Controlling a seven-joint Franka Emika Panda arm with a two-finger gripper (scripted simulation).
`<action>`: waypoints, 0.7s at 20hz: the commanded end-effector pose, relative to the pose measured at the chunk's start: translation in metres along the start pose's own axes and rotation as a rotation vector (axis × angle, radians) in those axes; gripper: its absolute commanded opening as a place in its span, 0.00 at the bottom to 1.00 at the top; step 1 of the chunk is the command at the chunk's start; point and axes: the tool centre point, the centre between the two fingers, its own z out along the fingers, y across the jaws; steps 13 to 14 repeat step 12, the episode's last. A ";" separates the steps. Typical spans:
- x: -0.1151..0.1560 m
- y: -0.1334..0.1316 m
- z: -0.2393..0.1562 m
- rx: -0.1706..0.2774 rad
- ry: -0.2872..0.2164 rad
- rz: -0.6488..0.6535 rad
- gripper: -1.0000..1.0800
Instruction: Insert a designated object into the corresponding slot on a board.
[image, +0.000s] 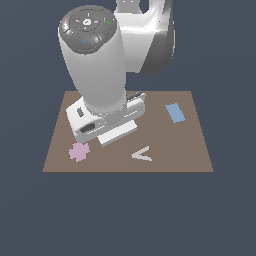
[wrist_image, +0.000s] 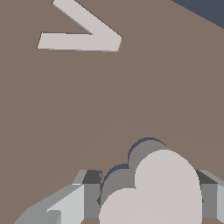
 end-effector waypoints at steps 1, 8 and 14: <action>0.000 0.000 0.004 0.000 0.000 0.002 0.00; 0.000 0.000 0.005 0.000 0.000 0.002 0.96; 0.000 0.000 0.005 0.000 0.000 0.002 0.96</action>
